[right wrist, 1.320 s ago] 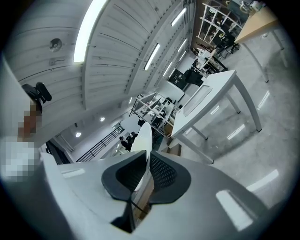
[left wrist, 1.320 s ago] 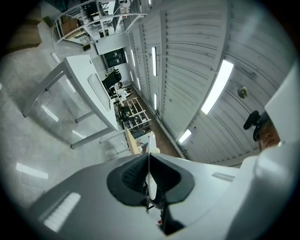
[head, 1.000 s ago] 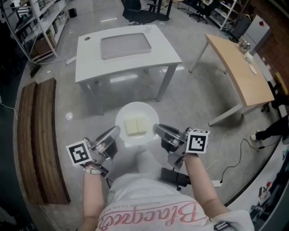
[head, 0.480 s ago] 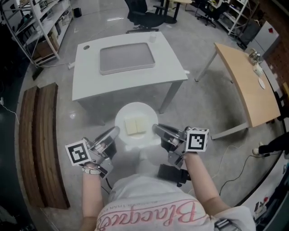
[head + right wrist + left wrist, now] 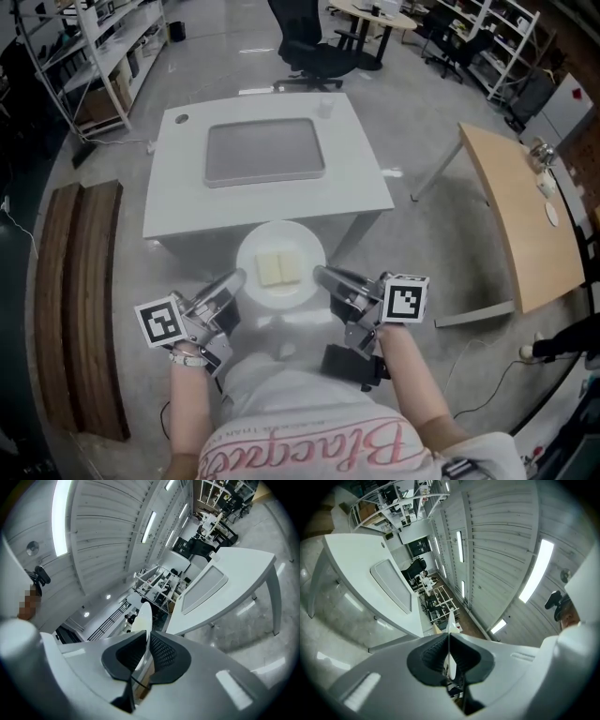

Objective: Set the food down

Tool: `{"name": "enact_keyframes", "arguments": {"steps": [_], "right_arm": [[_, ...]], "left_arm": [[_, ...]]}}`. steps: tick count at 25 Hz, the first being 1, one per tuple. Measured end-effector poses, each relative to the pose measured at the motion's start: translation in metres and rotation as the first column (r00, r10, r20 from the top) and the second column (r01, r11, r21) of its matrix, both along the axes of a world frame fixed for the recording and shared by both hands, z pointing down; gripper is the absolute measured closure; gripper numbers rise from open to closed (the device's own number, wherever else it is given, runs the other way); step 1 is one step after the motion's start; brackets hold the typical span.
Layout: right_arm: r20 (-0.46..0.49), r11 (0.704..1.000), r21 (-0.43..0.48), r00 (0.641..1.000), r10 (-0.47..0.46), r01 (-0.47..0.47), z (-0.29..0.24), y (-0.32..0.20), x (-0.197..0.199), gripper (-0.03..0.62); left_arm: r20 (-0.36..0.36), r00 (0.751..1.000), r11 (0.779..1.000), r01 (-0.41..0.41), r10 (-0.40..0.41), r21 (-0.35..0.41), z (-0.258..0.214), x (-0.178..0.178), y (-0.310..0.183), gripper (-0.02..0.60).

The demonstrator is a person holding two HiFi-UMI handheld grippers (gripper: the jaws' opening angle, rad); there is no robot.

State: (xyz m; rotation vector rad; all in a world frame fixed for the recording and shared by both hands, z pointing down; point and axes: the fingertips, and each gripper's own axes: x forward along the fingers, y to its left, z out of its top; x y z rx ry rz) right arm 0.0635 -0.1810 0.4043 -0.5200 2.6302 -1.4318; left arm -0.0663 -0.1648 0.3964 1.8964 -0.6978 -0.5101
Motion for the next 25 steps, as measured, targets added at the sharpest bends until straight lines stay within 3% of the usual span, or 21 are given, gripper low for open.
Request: {"name": "enact_keyframes", "arguments": {"steps": [12, 18, 22, 25], "right_arm": [[0.029, 0.998, -0.034, 0.998, -0.049, 0.050, 0.009, -0.033, -0.010, 0.572], [-0.018, 0.999, -0.045, 1.000, -0.016, 0.015, 0.019, -0.077, -0.014, 0.568], [-0.071, 0.999, -0.042, 0.997, 0.008, -0.011, 0.025, -0.118, -0.015, 0.565], [-0.133, 0.998, -0.059, 0.991, 0.022, -0.030, 0.036, -0.152, -0.025, 0.559]], "left_arm": [[0.027, 0.999, 0.999, 0.036, -0.036, -0.007, 0.008, -0.015, -0.056, 0.568], [0.022, 1.000, 1.000, 0.018, -0.018, -0.016, 0.015, -0.016, -0.105, 0.568], [0.052, 0.999, 0.999, 0.018, -0.016, -0.036, 0.022, -0.019, -0.146, 0.568], [0.142, 0.990, 0.998, 0.017, -0.010, -0.054, 0.032, -0.028, -0.180, 0.565]]}}
